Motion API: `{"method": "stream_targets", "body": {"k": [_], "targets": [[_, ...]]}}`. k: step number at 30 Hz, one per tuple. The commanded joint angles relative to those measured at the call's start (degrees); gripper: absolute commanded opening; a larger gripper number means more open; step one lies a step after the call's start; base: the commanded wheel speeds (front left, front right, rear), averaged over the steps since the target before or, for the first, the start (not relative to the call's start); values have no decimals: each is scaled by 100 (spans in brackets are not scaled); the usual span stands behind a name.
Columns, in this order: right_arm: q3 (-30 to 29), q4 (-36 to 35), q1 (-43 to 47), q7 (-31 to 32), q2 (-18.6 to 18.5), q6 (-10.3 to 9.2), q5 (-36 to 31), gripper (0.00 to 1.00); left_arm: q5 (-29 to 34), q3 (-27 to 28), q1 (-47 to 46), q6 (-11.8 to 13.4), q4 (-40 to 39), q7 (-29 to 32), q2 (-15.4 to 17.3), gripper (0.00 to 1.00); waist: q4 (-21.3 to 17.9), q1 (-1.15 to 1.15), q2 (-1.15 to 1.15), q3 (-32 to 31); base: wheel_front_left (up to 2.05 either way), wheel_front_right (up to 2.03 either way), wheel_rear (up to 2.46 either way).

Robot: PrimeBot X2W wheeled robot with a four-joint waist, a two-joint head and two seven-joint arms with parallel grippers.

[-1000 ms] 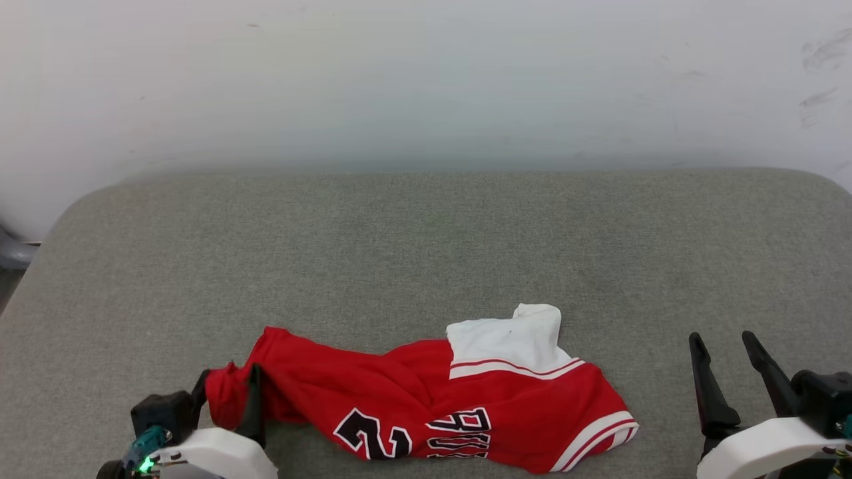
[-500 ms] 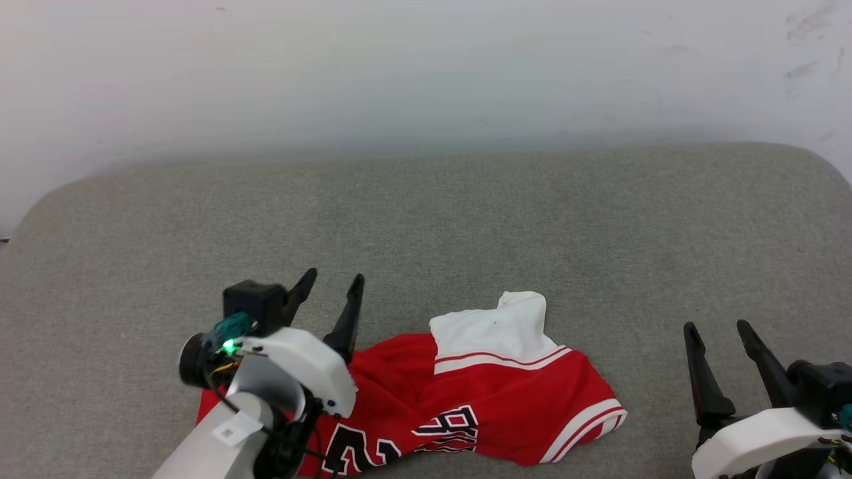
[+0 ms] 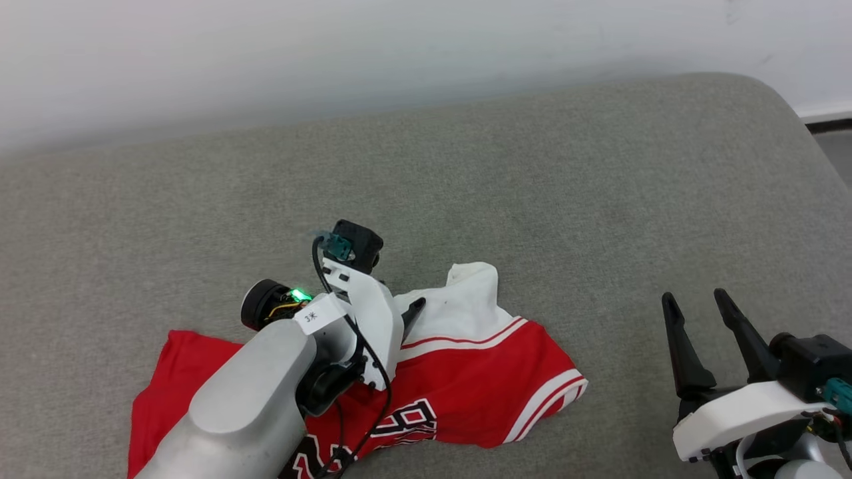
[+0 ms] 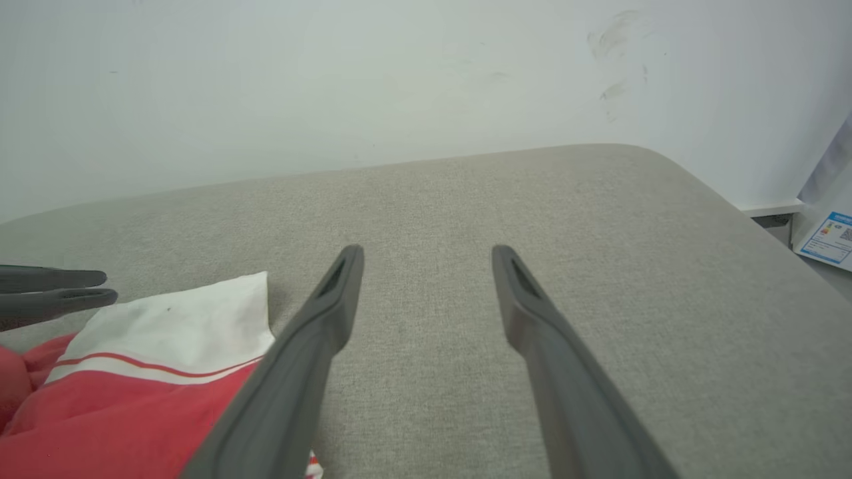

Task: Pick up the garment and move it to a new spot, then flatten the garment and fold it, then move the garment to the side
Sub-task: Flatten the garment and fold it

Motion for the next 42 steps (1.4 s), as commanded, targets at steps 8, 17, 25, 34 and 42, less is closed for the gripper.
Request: {"method": "stream_targets", "body": {"k": [8,17,25,34,42], "targets": [[147,274,-191,-208,5,-4,177,100,133,-349,-443,-87,875,736,-32,100,-404,-1,0,458,0,0,0],[208,463,-320,-316,5,-4,256,100,162,-829,-483,-371,1446,1470,-118,0,-477,-1,0,564,0,0,0],[209,557,-327,-313,4,-4,278,100,435,-632,-735,-221,1389,207,-109,0,-367,-1,0,488,0,0,0],[134,558,-258,-239,5,-4,221,100,447,132,-653,456,1260,-1810,90,0,-194,-1,0,330,0,0,0],[60,524,-123,-195,5,-4,214,100,83,944,187,1084,1120,-3064,465,0,-13,-1,0,254,0,0,0]]}}
